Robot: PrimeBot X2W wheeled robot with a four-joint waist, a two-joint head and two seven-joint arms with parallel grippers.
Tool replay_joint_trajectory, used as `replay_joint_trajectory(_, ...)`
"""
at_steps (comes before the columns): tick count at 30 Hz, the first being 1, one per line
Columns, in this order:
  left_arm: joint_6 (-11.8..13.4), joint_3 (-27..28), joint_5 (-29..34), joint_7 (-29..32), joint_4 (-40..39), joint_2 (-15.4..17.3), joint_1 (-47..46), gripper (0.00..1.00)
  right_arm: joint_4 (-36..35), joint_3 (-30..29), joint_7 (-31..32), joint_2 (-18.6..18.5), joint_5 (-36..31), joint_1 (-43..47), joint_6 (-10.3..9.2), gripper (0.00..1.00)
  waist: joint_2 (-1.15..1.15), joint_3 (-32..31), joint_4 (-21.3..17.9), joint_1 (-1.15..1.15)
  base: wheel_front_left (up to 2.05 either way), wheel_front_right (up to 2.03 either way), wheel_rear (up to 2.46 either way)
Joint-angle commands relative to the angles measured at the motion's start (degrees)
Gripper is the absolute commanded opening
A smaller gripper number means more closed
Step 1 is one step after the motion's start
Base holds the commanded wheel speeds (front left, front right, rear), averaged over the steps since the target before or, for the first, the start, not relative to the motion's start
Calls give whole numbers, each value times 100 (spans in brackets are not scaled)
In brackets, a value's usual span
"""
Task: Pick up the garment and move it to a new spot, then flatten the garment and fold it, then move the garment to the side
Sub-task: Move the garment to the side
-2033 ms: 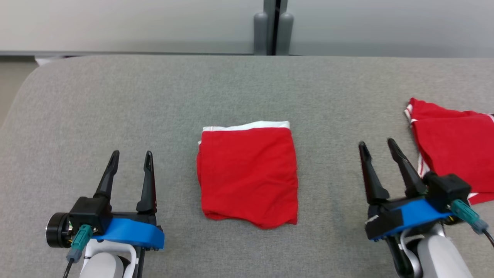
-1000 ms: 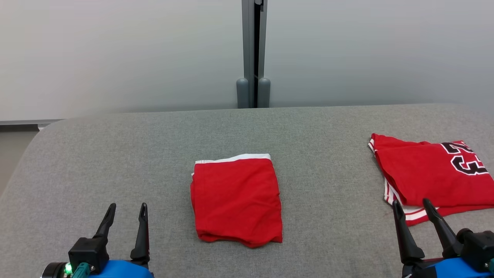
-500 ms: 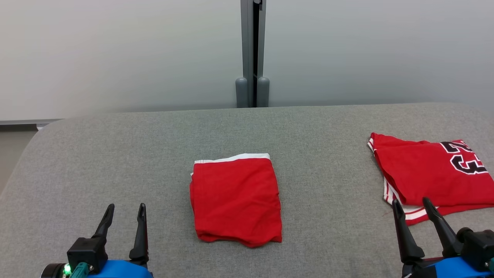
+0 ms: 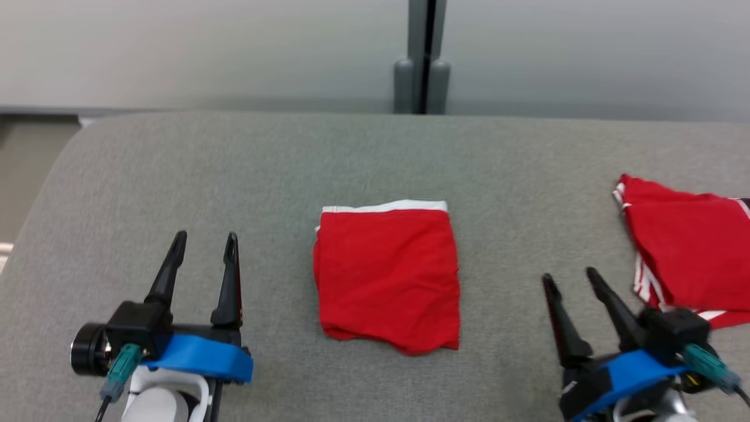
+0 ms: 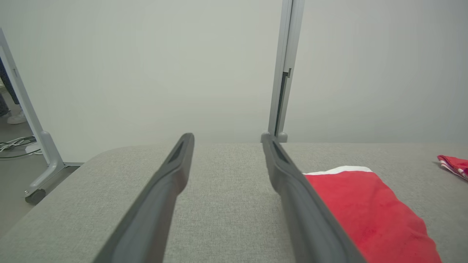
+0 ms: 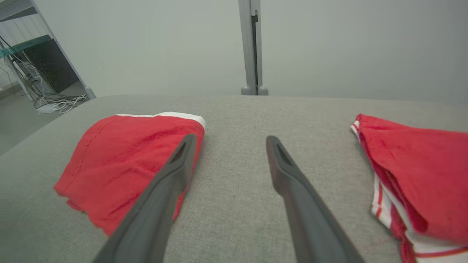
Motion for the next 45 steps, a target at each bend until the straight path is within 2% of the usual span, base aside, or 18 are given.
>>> replay_joint_trajectory(1, -29, -11, 44, -43, 25, -16, -129, 100, 85, 67, -18, 4, -19, -151, 1, 100, -1, 334, 313, -1, 0, 0, 0)
replay_joint_trajectory(8, -146, -133, 104, -262, 242, -251, -711, 100, 1099, 593, -121, -3, 51, -976, 0, 100, -1, 801, 794, -1, 0, 0, 0)
replay_joint_trajectory(14, -240, -180, 156, -342, 454, -429, -930, 100, 2180, 648, -213, -4, 12, -1465, 0, 100, -1, 918, 1036, -1, 0, 0, 0)
replay_joint_trajectory(18, -266, -143, 193, -364, 542, -486, -956, 100, 2645, 629, -220, -4, 103, -1637, 0, 100, -1, 935, 1088, -1, 0, 0, 0)
replay_joint_trajectory(19, -278, -132, 194, -363, 559, -494, -955, 100, 2742, 649, -183, -4, 126, -1641, 0, 45, -1, 929, 1095, -1, 0, 0, 0)
replay_joint_trajectory(20, -288, -116, 201, -366, 564, -506, -956, 100, 2822, 676, -155, -3, 171, -1647, 0, 31, -1, 923, 1097, -1, 0, 0, 0)
replay_joint_trajectory(21, -293, -98, 215, -366, 563, -516, -953, 100, 2885, 687, -156, -3, 186, -1662, 0, 0, -1, 915, 1094, -1, 0, 0, 0)
replay_joint_trajectory(29, -312, 49, 307, -365, 500, -524, -715, 100, 2792, 743, -451, -11, 63, -1689, 0, 0, -1, 738, 760, -1, 0, 0, 0)
replay_joint_trajectory(35, -273, 182, 337, -366, 408, -434, -542, 100, 2550, 762, -457, -152, -167, -1450, 0, 0, -1, 614, 55, -1, 0, 0, 0)
replay_joint_trajectory(45, -283, 111, 410, -263, 129, -271, -507, 100, 2058, 393, -254, -718, -85, -1147, 0, 0, -1, 738, -1131, -1, 0, 0, 0)
